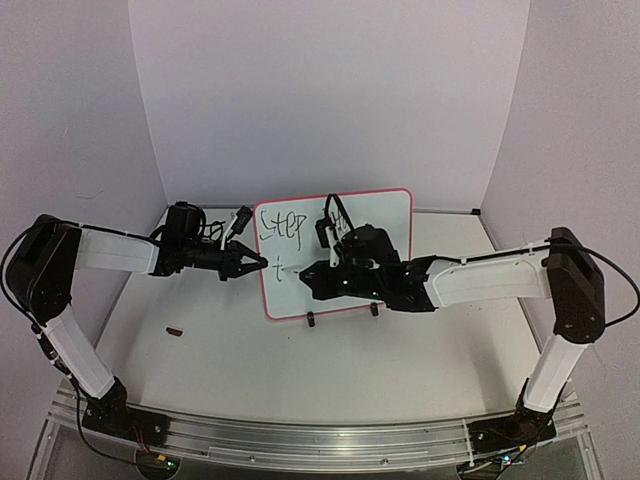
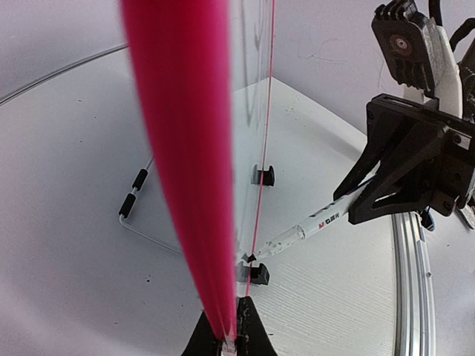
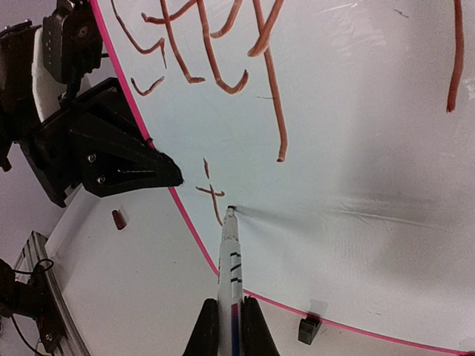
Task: Write a sentence on the whiteboard
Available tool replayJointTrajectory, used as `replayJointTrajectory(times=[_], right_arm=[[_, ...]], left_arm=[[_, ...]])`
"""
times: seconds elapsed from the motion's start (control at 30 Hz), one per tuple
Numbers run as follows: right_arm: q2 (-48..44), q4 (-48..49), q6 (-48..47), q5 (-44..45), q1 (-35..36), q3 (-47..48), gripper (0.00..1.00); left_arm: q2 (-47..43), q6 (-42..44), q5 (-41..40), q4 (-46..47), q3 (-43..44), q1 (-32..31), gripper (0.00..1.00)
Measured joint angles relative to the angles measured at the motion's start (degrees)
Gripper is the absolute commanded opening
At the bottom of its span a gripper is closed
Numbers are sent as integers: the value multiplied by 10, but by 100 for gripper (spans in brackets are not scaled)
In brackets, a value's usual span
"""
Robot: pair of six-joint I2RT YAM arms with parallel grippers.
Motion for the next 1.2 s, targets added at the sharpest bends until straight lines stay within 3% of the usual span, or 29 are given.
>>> replayJointTrajectory(times=[1.2], right_arm=[[3, -32, -9, -3, 0, 10, 0]], left_arm=[[0, 0, -1, 0, 0, 0, 0]])
